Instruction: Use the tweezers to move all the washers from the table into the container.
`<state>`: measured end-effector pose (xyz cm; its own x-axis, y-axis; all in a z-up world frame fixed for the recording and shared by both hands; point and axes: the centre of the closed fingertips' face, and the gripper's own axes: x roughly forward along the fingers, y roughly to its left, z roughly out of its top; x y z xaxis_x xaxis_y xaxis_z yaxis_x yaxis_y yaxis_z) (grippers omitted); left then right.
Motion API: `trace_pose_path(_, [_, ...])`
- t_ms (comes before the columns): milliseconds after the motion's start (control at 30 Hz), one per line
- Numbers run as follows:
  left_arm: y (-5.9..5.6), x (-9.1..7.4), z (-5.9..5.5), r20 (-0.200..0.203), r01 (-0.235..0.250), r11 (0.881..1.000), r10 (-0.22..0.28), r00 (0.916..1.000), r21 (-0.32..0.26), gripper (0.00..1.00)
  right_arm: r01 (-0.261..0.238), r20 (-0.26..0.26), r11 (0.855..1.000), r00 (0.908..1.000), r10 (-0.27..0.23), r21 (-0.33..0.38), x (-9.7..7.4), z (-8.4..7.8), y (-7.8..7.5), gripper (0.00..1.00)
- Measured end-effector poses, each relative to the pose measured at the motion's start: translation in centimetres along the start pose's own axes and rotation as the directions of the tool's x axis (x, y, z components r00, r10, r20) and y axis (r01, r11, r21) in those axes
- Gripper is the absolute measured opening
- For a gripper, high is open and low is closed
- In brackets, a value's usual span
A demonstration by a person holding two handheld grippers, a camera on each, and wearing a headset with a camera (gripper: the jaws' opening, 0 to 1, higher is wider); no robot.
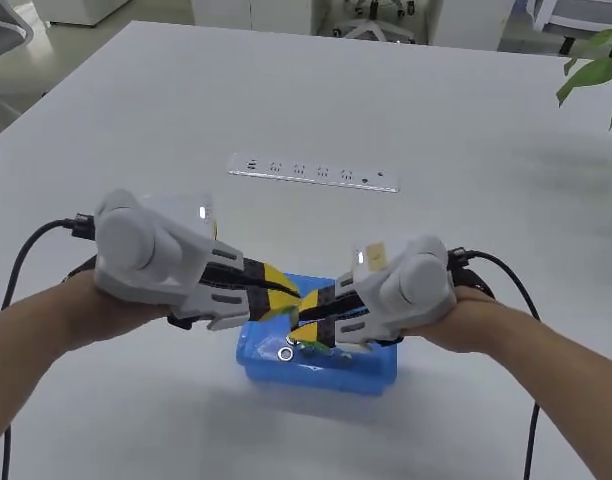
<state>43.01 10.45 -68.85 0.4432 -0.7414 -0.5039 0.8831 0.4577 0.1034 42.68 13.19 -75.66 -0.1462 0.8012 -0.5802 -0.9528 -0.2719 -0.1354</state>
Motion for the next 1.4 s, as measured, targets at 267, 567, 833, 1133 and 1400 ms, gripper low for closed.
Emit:
trace_pose_path(267, [-0.2,-0.5,0.9,0.004,0.012,1.000,-0.012,0.9999,0.017,0.05,0.009,0.017,1.000,0.9998,-0.010,0.024,-0.5,0.8,0.1,0.10])
trace_pose_path(567, [-0.7,-1.5,2.2,0.022,0.031,0.999,-0.032,0.9992,0.038,0.05,0.028,0.054,0.998,0.9980,-0.031,0.055,-1.4,2.2,0.7,0.08])
trace_pose_path(833, [-1.5,-2.1,3.4,0.027,0.061,0.996,-0.063,0.9977,0.066,0.06,0.050,0.066,0.996,0.9963,-0.054,0.069,-2.6,3.1,1.4,0.07])
trace_pose_path(1133, [-3.2,-2.5,4.3,0.014,0.100,0.991,-0.101,0.9948,0.094,0.06,0.065,0.047,0.993,0.9964,-0.071,0.101,-4.1,3.4,3.0,0.07])
trace_pose_path(1400, [-4.9,-3.0,4.9,0.017,0.140,0.984,-0.143,0.9896,0.109,0.06,0.071,0.023,0.993,0.9970,-0.074,0.089,-5.1,3.7,4.3,0.06])
